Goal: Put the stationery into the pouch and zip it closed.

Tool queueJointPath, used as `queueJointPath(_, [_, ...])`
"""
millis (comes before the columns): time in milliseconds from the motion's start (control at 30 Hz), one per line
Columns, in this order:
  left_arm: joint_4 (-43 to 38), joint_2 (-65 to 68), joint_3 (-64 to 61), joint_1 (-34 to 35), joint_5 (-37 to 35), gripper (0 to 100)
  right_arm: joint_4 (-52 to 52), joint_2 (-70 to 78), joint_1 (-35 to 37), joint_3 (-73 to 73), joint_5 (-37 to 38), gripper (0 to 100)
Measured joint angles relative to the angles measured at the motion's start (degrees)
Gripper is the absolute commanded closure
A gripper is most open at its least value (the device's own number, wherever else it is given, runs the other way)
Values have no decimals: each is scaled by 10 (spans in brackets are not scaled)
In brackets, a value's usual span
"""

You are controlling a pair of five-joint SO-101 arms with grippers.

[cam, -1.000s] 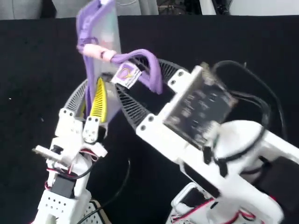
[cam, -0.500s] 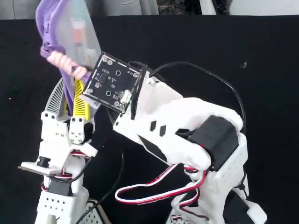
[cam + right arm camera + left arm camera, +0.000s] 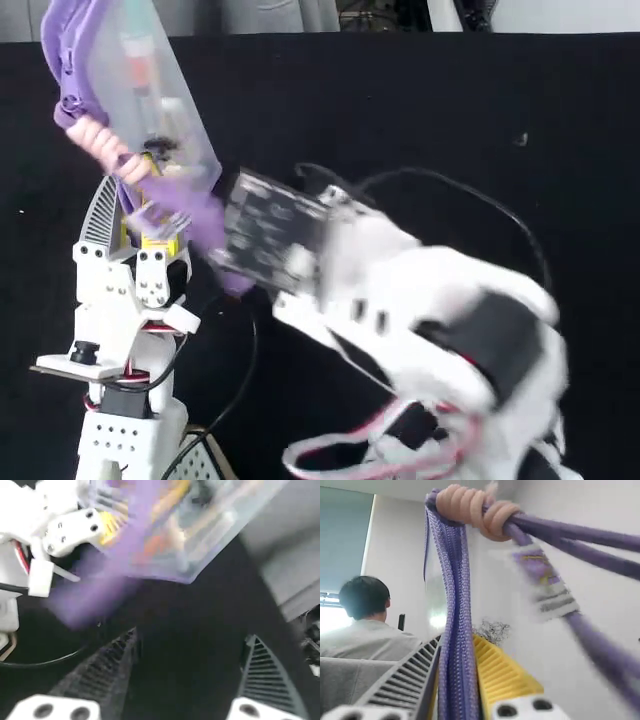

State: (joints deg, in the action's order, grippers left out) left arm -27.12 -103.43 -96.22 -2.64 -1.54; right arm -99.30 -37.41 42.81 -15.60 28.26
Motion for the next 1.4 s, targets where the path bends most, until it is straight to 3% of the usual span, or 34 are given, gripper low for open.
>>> queueJointPath(300, [0,0,0,0,0,972,7,-80,-80,-121,-4,680])
queueJointPath(433, [0,0,0,-2,10,972,91,-81,-84,-163,-87,680])
queueJointPath(600, [0,0,0,-45,104,972,187,-53,-84,-166,-212,680])
queueJointPath(800, [0,0,0,-109,184,973,258,61,-85,-165,-294,680])
queueJointPath(1100, [0,0,0,-149,227,973,341,108,-22,-165,-404,680])
queueJointPath(1400, [0,0,0,-146,236,973,346,157,57,-165,-432,680])
